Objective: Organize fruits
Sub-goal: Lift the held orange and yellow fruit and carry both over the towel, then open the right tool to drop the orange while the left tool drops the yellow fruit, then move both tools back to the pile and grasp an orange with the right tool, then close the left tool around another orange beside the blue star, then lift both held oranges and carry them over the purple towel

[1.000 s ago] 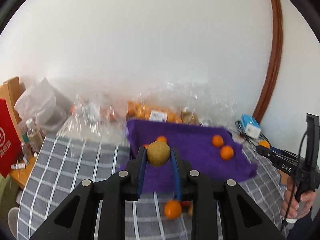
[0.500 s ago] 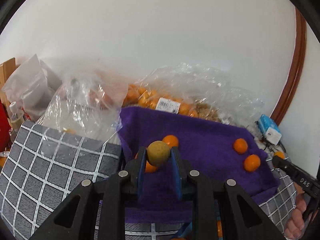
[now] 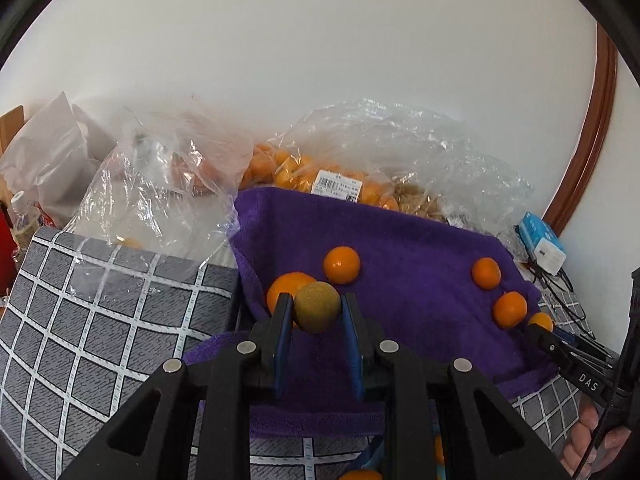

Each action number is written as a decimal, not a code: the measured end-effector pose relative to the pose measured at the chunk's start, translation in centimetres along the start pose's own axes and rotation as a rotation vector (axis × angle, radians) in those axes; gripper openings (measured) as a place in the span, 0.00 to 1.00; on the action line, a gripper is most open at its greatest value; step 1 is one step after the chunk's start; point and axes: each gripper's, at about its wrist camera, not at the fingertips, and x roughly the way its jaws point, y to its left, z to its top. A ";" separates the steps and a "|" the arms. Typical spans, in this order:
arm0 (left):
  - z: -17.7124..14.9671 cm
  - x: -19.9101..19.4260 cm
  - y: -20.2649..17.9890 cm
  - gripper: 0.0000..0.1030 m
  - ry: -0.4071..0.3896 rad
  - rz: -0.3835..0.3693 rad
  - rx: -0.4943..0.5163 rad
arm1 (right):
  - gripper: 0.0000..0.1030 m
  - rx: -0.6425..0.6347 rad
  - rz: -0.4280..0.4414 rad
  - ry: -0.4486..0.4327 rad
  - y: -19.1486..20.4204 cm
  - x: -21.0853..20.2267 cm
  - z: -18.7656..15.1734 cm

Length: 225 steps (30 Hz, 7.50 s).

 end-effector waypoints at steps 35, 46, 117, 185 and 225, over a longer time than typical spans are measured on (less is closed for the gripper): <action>-1.0 2.3 0.8 0.24 0.113 0.055 -0.031 | 0.52 0.013 -0.037 -0.022 0.1 -0.4 -0.4; -0.4 -1.2 0.8 0.32 -0.026 0.039 -0.029 | 0.52 0.015 -0.108 -0.090 0.4 -2.0 0.0; -9.0 -7.5 6.1 0.42 0.197 -0.012 -0.034 | 0.32 0.016 -0.011 0.044 0.2 -5.4 -7.8; -9.2 -7.1 3.4 0.29 0.043 -0.043 -0.032 | 0.32 -0.013 0.007 0.017 0.2 -5.7 -8.2; 0.8 -10.0 2.8 0.29 -0.173 -0.001 -0.032 | 0.32 0.034 0.034 -0.092 0.5 -6.8 2.6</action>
